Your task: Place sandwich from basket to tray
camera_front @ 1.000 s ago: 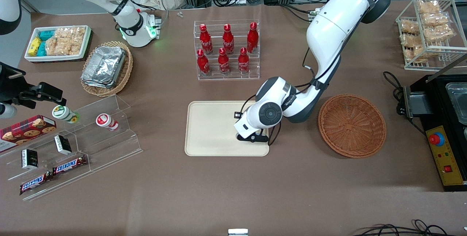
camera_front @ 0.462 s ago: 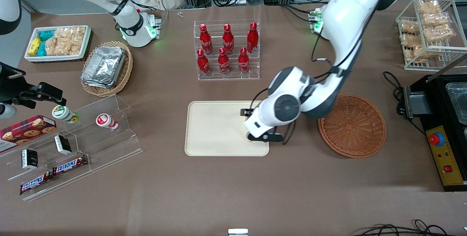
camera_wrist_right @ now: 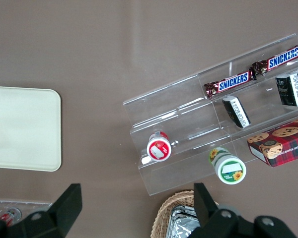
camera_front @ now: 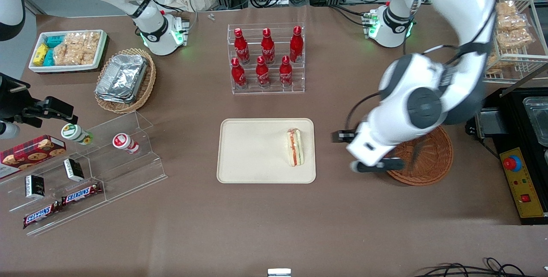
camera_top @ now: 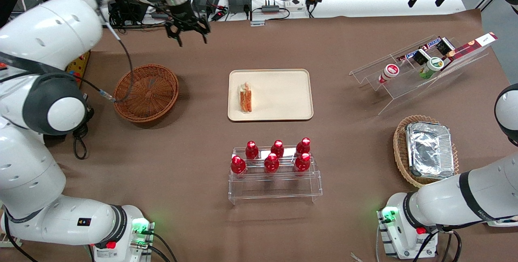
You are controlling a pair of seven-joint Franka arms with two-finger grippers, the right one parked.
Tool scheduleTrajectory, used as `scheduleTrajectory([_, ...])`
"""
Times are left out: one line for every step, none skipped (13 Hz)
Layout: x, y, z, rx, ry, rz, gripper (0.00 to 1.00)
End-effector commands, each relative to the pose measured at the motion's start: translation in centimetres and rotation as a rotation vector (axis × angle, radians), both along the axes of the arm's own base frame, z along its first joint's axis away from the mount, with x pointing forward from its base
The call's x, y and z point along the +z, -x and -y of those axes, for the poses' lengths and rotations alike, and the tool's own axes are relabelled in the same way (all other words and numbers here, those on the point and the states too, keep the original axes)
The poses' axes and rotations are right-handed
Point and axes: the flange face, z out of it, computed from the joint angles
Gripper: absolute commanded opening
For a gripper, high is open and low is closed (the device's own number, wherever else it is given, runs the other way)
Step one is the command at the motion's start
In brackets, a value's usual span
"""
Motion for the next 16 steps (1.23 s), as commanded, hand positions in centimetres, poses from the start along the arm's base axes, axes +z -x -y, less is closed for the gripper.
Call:
scheduleTrajectory([3.9,1.2,-5.3,0.046,-0.034,0.033,1.0])
scheduleTrajectory([5.3,2.3,-7.4,0.07,-0.068,0.06,1.0])
scheduleTrajectory([6.4,3.5,-8.8,0.09,-0.091,0.073,1.0])
scheduleTrajectory([7.2,4.8,-9.8,0.106,-0.106,0.083,1.0])
scheduleTrajectory([8.1,5.7,-11.6,0.135,-0.118,0.098,1.0])
scheduleTrajectory([9.0,6.1,-13.5,0.159,-0.123,0.117,1.0])
scheduleTrajectory([9.8,6.3,-15.1,0.135,-0.119,0.129,1.0])
scheduleTrajectory([10.5,6.7,-17.0,0.1,-0.114,0.146,1.0])
scheduleTrajectory([10.9,7.1,-17.8,0.07,-0.116,0.154,1.0])
scheduleTrajectory([11.4,7.6,-18.8,0.026,-0.124,0.163,1.0])
scheduleTrajectory([11.4,7.6,-20.6,-0.03,-0.124,0.164,1.0])
scheduleTrajectory([11.6,7.3,-22.2,-0.059,-0.123,0.164,1.0])
scheduleTrajectory([11.6,6.9,-23.4,-0.044,-0.111,0.167,1.0])
scheduleTrajectory([11.8,6.0,-24.2,-0.026,-0.094,0.171,1.0])
scheduleTrajectory([12.1,5.8,-24.3,-0.027,-0.099,0.164,1.0])
scheduleTrajectory([12.1,5.8,-24.2,-0.025,-0.102,0.158,1.0])
